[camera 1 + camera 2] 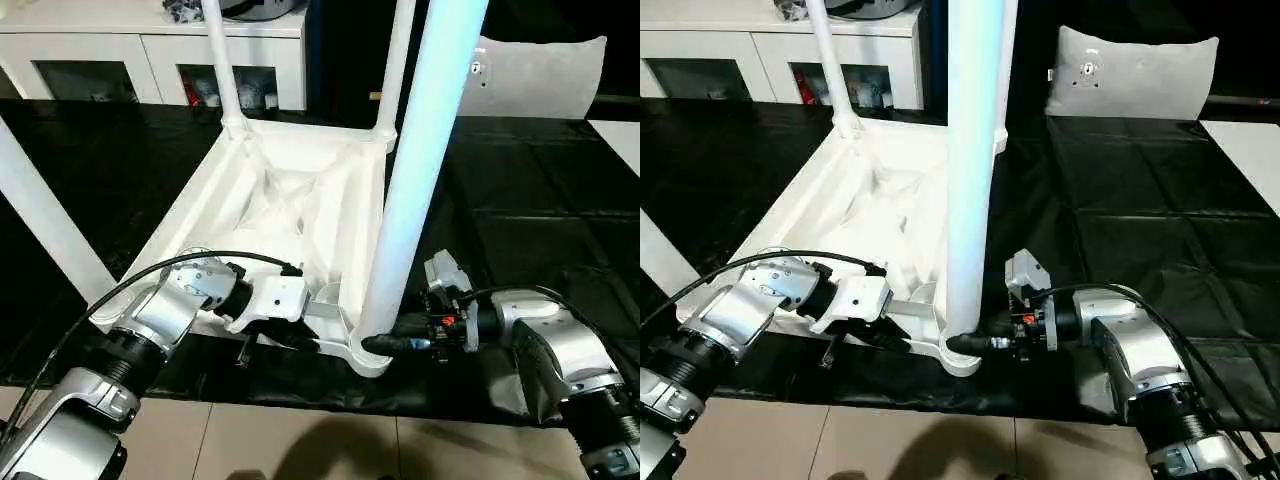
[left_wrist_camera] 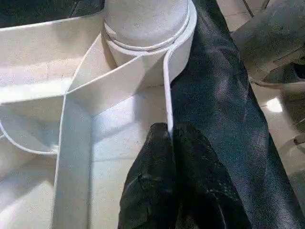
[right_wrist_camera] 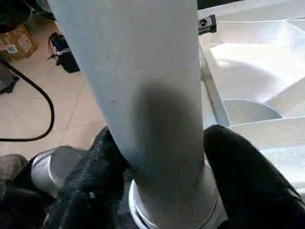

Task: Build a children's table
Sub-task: Rotate leg to tighten

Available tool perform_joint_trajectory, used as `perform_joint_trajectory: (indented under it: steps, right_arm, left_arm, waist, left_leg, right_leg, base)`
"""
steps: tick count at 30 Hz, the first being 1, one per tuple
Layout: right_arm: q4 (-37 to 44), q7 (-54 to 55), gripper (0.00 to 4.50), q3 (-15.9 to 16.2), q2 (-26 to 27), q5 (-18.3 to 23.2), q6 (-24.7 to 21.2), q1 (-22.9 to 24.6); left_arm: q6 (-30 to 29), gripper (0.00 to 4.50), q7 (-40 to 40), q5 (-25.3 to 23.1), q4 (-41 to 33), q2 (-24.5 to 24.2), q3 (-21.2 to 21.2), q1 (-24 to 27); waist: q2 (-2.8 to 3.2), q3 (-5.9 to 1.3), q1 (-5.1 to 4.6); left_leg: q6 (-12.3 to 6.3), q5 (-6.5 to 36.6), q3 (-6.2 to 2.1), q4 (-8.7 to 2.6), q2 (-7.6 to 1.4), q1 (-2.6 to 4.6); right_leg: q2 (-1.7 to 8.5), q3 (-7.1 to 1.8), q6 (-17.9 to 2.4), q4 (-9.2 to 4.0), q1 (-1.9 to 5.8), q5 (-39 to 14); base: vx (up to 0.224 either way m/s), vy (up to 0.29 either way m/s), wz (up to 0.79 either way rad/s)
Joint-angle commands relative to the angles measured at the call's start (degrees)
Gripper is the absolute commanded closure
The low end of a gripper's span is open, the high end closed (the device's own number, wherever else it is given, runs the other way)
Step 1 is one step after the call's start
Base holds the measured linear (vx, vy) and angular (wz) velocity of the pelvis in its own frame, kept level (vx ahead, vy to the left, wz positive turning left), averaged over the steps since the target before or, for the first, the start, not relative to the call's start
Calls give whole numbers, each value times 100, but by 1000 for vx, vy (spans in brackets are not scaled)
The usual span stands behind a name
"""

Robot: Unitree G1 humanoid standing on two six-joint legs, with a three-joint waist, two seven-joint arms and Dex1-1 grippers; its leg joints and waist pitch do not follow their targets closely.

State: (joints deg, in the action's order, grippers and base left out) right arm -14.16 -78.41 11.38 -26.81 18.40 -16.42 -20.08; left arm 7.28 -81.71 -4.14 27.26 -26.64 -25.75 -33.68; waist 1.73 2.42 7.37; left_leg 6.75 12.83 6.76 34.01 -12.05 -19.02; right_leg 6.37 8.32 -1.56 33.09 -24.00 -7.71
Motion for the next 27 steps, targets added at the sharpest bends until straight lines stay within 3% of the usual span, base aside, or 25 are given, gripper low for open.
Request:
perform_joint_trajectory:
  steps: [1, 7, 8, 11, 14, 16, 17, 19, 20, 21, 22, 23, 24, 25, 27]
  right_arm:
    - [88, -70, 211, 30, -43, 84, -78, 8]
    - [245, 83, 245, 26, 57, 184, -377, 94]
    - [237, 332, 247, 34, 109, 56, -379, 84]
    - [240, 1105, 249, -68, 402, -157, -386, 75]
    - [157, 2238, 251, -313, 945, -301, -556, -77]
    - [52, 2865, 252, -440, 1245, -395, -686, -192]
    - [40, 2925, 252, -451, 1274, -404, -699, -204]
    - [-130, 3795, 252, -531, 1690, -623, -838, -373]
    - [-246, 4326, 252, -617, 1917, -726, -939, -470]
    - [-474, 4869, 252, -773, 2161, -768, -956, -593]
    - [-474, 4869, 252, -773, 2161, -768, -956, -593]
    - [-534, 4965, 252, -793, 2212, -786, -904, -618]
    - [-496, 4787, 252, -614, 2189, -935, -665, -566]
    - [-480, 4757, 218, -596, 2191, -945, -655, -556]
    - [-390, 4691, 184, -576, 2246, -938, -677, -504]
  left_arm:
    - [117, 450, -278, -108, -50, -45, -290, 39]
    - [-319, 450, -193, 28, -128, 43, -175, 115]
    - [-447, 450, -91, 60, -164, 81, -118, 137]
    - [-1075, 450, 344, 191, -376, 281, 91, 238]
    - [-1595, 450, 864, 201, -594, 539, 230, 323]
    - [-1755, 450, 1280, 105, -610, 718, 306, 307]
    - [-1769, 450, 1328, 91, -607, 738, 314, 303]
    - [-2022, 450, 2205, -112, -507, 1107, 489, 196]
    - [-2199, 450, 2531, -203, -547, 1265, 542, 173]
    - [-2376, 450, 2832, -279, -626, 1424, 584, 165]
    - [-2376, 450, 2832, -279, -626, 1424, 584, 165]
    - [-2437, 450, 2911, -286, -654, 1470, 599, 164]
    - [-2522, 450, 2957, -279, -737, 1536, 601, 178]
    - [-2531, 450, 2961, -283, -746, 1541, 600, 180]
    - [-2601, 450, 3007, -321, -803, 1567, 592, 193]
  waist:
    - [-62, -398, -5]
    - [-59, -396, -1]
    - [-28, -396, -2]
    - [-45, -371, -41]
    - [-55, -331, -134]
    - [-66, -302, -278]
    - [-53, -300, -318]
    - [-20, -290, -484]
    - [-9, -312, -562]
    - [47, -333, -624]
    - [72, -316, -666]
    - [115, -318, -687]
    - [113, -315, -729]
    - [99, -305, -741]
    - [63, -323, -720]
  left_leg:
    - [-418, 470, 186, -389, -49, -140]
    - [-377, 454, 185, -393, -48, -138]
    - [-357, 462, 184, -395, -48, -135]
    - [-263, 621, 189, -414, -32, -137]
    - [-149, 928, 183, -434, 14, -129]
    - [-64, 1237, 164, -407, 85, -138]
    - [-62, 1288, 154, -403, 92, -151]
    - [-83, 1580, 145, -332, 132, -107]
    - [-121, 1598, 136, -315, 137, -107]
    - [-148, 1591, 86, -357, 83, -169]
    - [-162, 1684, 62, -396, 31, -211]
    - [-182, 1833, 44, -419, -21, -184]
    - [-233, 2106, 42, -443, -81, -114]
    - [-247, 2256, 49, -449, -77, -74]
    - [-257, 1998, 78, -437, -23, -88]
  right_leg:
    - [196, -301, -889, -301, 460, -1658]
    - [195, -302, -839, -305, 462, -1738]
    - [193, -305, -842, -302, 460, -1732]
    - [193, -291, -743, -352, 459, -1986]
    - [191, -241, -431, -458, 454, -2776]
    - [172, -119, -79, -578, 439, -3416]
    - [170, -91, 3, -608, 446, -3507]
    - [133, 55, 259, -751, 392, -3767]
    - [129, 110, 293, -783, 408, -3691]
    - [157, 145, 247, -760, 493, -3437]
    - [158, 164, 238, -748, 529, -3335]
    - [174, 191, 217, -762, 553, -3227]
    - [190, 163, 116, -762, 529, -2968]
    - [202, 153, 11, -749, 514, -2858]
    - [234, 104, -156, -722, 511, -2744]
  base:
    - [0, 0, 0]
    - [0, 0, 0]
    - [0, 0, 0]
    - [0, 0, 0]
    - [0, 0, 0]
    - [-25, 1, -5]
    - [-50, 2, -10]
    - [0, 0, 0]
    - [0, 0, 0]
    - [0, 0, 0]
    - [0, 0, 0]
    - [0, 0, 0]
    - [0, 0, 0]
    - [0, 0, 0]
    - [0, 0, 0]
